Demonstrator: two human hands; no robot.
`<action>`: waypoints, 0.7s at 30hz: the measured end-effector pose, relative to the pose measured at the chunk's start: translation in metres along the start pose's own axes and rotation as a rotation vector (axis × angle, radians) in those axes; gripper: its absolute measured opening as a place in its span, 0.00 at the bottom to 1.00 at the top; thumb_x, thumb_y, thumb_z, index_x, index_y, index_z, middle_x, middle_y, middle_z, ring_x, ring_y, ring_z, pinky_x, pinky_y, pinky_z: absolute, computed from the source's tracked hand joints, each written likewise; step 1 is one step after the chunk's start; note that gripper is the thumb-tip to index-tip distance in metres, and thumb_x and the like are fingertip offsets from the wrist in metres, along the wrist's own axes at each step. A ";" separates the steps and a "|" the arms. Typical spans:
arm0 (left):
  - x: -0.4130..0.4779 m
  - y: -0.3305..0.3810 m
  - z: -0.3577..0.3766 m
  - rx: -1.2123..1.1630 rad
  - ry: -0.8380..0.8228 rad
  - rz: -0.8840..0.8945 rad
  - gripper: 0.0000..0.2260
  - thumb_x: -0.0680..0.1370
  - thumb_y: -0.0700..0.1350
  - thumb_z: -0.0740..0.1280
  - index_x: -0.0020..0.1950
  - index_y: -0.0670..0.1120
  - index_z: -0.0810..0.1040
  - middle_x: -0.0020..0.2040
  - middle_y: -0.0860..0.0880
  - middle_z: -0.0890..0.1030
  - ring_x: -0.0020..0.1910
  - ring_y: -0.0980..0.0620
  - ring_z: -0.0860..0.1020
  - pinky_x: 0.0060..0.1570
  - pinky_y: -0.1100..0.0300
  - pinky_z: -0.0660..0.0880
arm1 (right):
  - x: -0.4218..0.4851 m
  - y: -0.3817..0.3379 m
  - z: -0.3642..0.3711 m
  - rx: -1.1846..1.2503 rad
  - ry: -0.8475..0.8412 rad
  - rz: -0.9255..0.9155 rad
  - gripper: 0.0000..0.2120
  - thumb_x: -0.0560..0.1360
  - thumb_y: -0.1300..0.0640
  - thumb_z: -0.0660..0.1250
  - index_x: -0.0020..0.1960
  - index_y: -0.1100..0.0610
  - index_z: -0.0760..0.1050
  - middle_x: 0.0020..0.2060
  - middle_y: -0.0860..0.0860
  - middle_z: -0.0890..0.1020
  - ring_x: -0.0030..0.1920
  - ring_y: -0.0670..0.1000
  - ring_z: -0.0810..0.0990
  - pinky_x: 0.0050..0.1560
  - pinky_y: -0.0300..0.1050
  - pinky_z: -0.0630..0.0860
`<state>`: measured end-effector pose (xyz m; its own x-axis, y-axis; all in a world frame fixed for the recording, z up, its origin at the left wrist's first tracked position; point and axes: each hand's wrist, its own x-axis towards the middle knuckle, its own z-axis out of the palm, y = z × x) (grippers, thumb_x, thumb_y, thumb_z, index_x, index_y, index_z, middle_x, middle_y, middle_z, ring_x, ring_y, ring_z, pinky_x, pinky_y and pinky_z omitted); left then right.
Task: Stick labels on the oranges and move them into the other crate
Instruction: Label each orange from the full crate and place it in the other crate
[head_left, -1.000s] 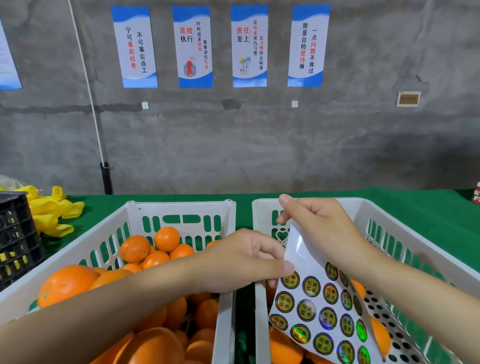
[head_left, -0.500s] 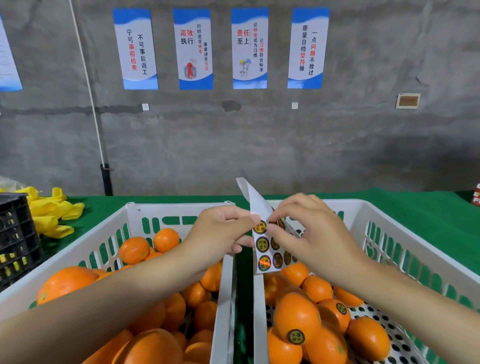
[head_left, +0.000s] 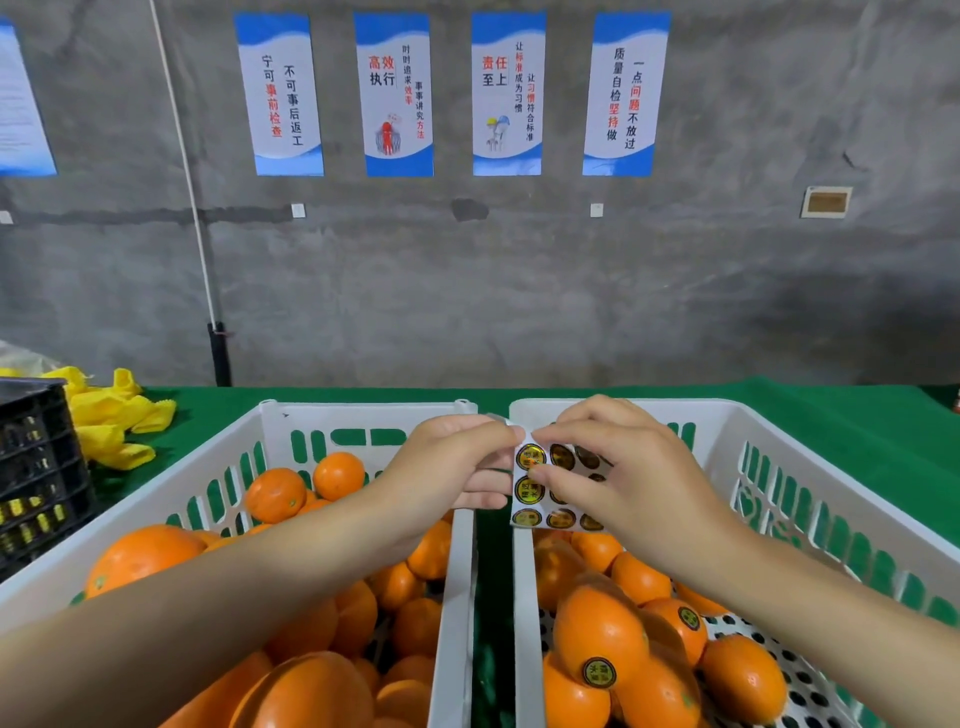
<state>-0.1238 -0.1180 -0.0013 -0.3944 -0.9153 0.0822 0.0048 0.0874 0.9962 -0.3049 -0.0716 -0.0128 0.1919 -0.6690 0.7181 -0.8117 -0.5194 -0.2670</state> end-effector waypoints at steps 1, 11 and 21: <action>0.000 0.000 0.000 0.003 0.001 0.007 0.08 0.80 0.45 0.68 0.42 0.48 0.84 0.32 0.50 0.78 0.31 0.53 0.75 0.38 0.60 0.78 | 0.000 0.000 0.000 -0.005 0.006 -0.006 0.14 0.73 0.50 0.73 0.58 0.50 0.83 0.48 0.43 0.80 0.51 0.46 0.75 0.52 0.49 0.76; 0.001 -0.001 0.000 0.085 0.048 0.087 0.08 0.79 0.46 0.68 0.50 0.44 0.86 0.46 0.45 0.87 0.48 0.50 0.86 0.50 0.61 0.81 | -0.002 -0.005 -0.003 -0.030 0.037 -0.060 0.09 0.74 0.56 0.74 0.54 0.54 0.84 0.48 0.46 0.82 0.48 0.50 0.79 0.48 0.53 0.79; 0.000 -0.001 -0.001 0.135 0.018 0.117 0.08 0.80 0.46 0.68 0.48 0.45 0.86 0.46 0.45 0.87 0.49 0.50 0.85 0.53 0.59 0.81 | -0.004 -0.005 -0.005 -0.002 0.033 -0.043 0.05 0.74 0.55 0.73 0.50 0.52 0.81 0.46 0.44 0.81 0.47 0.49 0.79 0.47 0.53 0.79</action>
<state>-0.1227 -0.1182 -0.0018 -0.3823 -0.9024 0.1990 -0.0743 0.2447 0.9667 -0.3044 -0.0642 -0.0112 0.2081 -0.6280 0.7498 -0.8041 -0.5463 -0.2345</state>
